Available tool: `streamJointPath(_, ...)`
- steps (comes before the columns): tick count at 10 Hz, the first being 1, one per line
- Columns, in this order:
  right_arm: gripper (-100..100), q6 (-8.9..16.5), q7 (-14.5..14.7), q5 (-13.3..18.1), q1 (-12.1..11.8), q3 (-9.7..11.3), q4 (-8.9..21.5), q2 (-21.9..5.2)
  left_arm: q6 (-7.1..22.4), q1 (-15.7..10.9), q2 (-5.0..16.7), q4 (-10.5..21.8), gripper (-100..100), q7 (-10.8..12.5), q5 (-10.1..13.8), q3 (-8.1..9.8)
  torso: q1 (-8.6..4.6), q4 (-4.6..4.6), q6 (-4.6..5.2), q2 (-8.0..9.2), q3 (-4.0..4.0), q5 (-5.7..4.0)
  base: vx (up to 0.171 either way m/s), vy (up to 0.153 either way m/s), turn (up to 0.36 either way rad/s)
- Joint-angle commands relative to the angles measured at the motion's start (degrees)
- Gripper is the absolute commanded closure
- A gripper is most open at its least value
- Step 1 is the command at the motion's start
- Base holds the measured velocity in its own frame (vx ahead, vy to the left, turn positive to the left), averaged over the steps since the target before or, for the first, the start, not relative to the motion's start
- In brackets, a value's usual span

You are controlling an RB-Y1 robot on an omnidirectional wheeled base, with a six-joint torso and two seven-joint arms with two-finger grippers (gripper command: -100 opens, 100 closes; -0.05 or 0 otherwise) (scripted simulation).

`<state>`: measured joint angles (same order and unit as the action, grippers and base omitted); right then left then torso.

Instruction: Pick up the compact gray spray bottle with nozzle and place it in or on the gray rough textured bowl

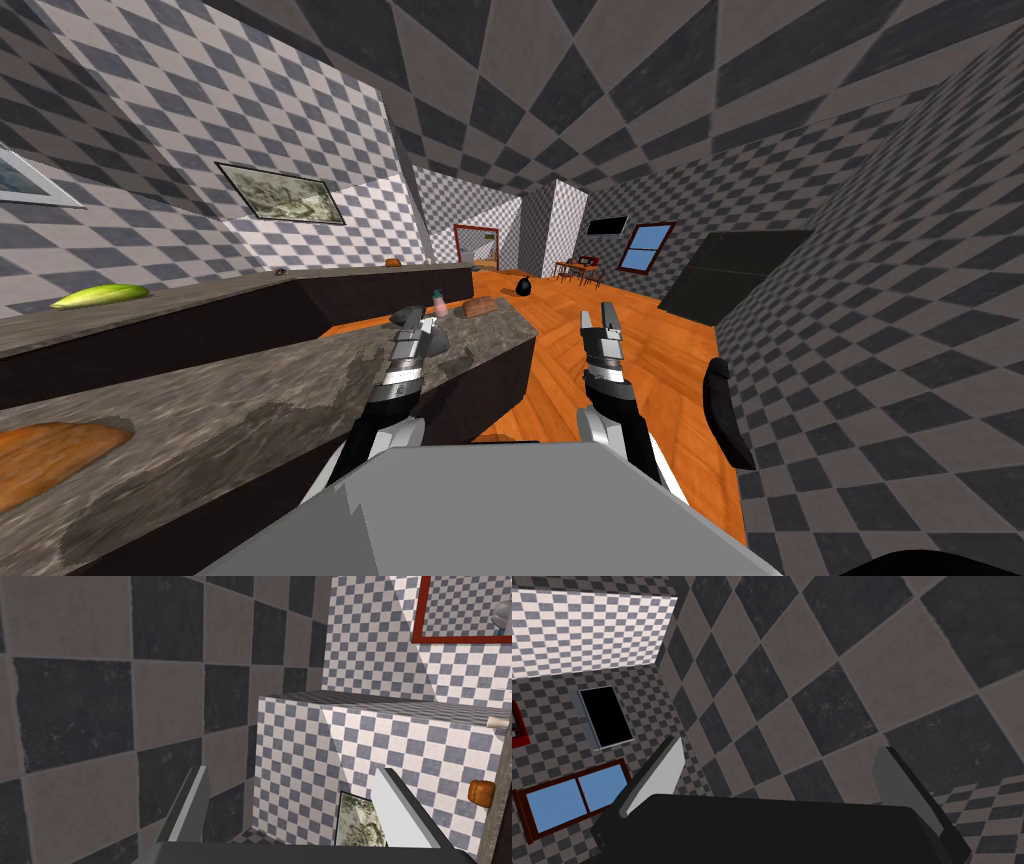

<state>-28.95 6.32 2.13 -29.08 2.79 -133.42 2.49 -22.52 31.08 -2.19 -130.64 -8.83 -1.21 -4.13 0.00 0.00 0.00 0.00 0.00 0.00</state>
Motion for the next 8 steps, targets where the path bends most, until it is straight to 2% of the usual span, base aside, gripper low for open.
streamJointPath(1,0,0.0,0.0,0.0,0.0,0.0,0.0,0.0,-0.2,0.1,2.2,0.5,-100,0.0,-0.4,0.27,0.00,0.00,0.00,0.00,0.00,0.00,-0.008,-0.003,-0.003)
streamJointPath(4,0,0.0,0.0,0.0,0.0,0.0,0.0,0.0,-1.0,0.5,7.6,2.5,-100,0.2,-1.7,1.26,0.01,0.02,0.00,0.08,0.04,0.00,-0.021,-0.004,-0.010)
streamJointPath(5,0,0.0,0.0,0.0,0.0,0.0,0.0,0.0,-1.0,0.5,8.4,2.5,-100,0.2,-1.7,1.26,0.02,0.02,0.00,0.10,0.06,0.01,-0.018,-0.002,-0.005)
streamJointPath(7,0,0.0,0.0,0.0,0.0,0.0,0.0,0.0,-1.6,0.8,12.2,4.4,-100,0.4,-2.9,2.18,0.01,0.02,0.00,0.07,0.04,0.00,-0.021,-0.003,-0.025)
streamJointPath(8,0,0.0,0.0,0.0,0.0,0.0,0.0,0.0,-1.6,0.8,13.3,4.4,-100,0.4,-2.9,2.18,0.02,0.02,0.00,0.09,0.05,0.01,-0.018,0.003,-0.008)
